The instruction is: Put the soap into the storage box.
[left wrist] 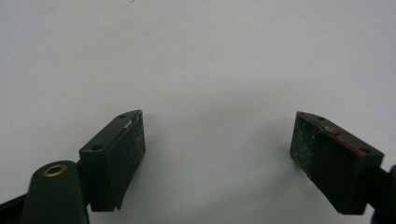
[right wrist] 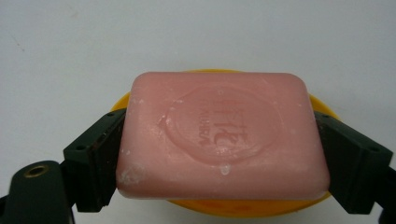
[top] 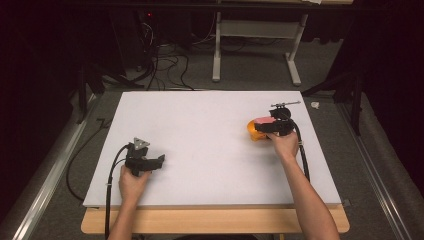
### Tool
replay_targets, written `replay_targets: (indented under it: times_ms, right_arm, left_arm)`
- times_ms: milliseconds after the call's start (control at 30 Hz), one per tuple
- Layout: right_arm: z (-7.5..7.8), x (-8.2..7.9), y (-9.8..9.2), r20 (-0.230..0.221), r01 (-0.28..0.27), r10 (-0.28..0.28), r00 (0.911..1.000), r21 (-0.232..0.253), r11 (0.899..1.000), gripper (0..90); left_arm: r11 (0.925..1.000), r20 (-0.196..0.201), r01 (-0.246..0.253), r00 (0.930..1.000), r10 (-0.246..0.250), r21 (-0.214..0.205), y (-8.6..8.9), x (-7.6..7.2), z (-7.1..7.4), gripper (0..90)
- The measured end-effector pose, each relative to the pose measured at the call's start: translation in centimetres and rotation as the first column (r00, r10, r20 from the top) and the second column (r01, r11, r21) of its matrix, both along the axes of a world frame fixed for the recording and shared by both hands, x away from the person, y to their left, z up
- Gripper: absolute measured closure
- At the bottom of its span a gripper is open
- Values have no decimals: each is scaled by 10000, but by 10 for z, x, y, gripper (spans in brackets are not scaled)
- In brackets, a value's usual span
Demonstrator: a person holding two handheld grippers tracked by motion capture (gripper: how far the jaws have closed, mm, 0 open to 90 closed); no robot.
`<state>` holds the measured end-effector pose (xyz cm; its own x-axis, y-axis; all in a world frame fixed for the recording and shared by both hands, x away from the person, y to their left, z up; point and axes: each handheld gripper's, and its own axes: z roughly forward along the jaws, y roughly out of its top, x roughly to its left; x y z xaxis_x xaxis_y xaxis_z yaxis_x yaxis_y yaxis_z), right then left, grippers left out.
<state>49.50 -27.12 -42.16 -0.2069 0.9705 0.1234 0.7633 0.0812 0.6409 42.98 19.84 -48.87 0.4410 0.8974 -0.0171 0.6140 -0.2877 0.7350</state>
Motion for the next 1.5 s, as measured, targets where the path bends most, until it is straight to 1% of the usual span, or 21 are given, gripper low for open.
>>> replay_targets:
  times_ms: [467, 700, 933, 1067, 1233, 1300, 1367, 1433, 1500]
  right_arm:
    - [-6, 4, 4, -244, 164, -167, 9996, -115, 9998, 135]
    - [-8, 5, 5, -405, 327, -334, 9986, -185, 9993, 135]
    - [-11, 7, 3, -541, 444, -450, 9975, -117, 9989, 134]
    - [-12, 7, 3, -505, 469, -473, 9976, -85, 9989, 134]
    - [-14, 7, 4, -578, 451, -452, 9973, -36, 9990, 134]
    - [-15, 8, 4, -555, 459, -458, 9974, -6, 9989, 134]
    - [-15, 8, 4, -563, 459, -450, 9974, 155, 9988, 133]
    - [-16, 8, 5, -525, 496, -490, 9974, 90, 9987, 132]
    - [-16, 8, 5, -493, 464, -457, 9977, 144, 9988, 131]
  left_arm:
    - [10000, -12, 18, 10000, -18, 12, 0, 0, 0, 185]
    - [10000, -13, 19, 10000, -19, 16, 0, 0, 0, 185]
    - [10000, -1, 0, 10000, 0, -6, 0, 0, 0, 185]
    - [10000, -3, 1, 10000, -1, -7, 0, 0, 0, 185]
    - [10000, 2, -1, 10000, 1, -12, 0, 0, 0, 186]
    - [10000, 2, -4, 10000, 4, -14, 0, 0, 0, 186]
    - [10000, 2, -2, 10000, 2, -12, 0, 0, 0, 185]
    - [10000, 2, -3, 10000, 3, -14, 0, 0, 0, 185]
    - [10000, 3, -3, 10000, 3, -14, 0, 0, 0, 185]
